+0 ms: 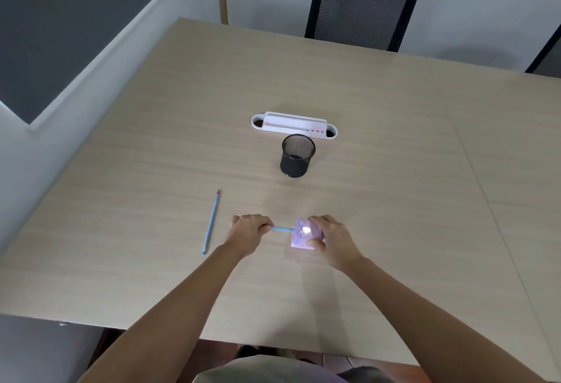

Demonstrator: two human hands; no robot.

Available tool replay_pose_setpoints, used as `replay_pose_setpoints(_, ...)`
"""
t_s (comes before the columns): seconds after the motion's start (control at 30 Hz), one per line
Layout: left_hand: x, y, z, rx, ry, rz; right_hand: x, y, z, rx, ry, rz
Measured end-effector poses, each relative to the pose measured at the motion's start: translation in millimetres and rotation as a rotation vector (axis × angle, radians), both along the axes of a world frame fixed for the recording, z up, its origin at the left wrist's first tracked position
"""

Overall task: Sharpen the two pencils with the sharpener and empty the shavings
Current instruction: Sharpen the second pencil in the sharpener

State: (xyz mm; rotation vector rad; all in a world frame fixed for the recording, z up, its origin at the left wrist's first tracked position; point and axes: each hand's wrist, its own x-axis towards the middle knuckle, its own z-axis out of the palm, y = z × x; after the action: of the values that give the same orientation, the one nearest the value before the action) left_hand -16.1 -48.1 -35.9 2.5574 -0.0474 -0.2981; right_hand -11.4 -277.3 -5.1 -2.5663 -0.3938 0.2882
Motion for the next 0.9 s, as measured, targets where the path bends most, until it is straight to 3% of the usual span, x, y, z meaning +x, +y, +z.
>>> replay_pose_setpoints(0.57,2.9,-11.7,18.5,0.078,0.111,-0.059,-4.2,6.0,-4.6,0.129,0.033,-0.013)
replay_pose_setpoints(0.7,4.4,-25.1,33.6,0.129,0.064,-0.195,-8.8,-11.9,-4.7,0.213,0.095,-0.108)
replay_pose_setpoints(0.8,8.3,-54.6,43.7,0.177,-0.024,-0.290,-14.2,-32.0,-12.1,0.100,0.091,-0.175)
replay_pose_setpoints(0.9,12.3,-88.2,39.6,0.367,-0.051,-0.359,-15.8,-37.6,-19.5,-0.069,0.132,-0.119)
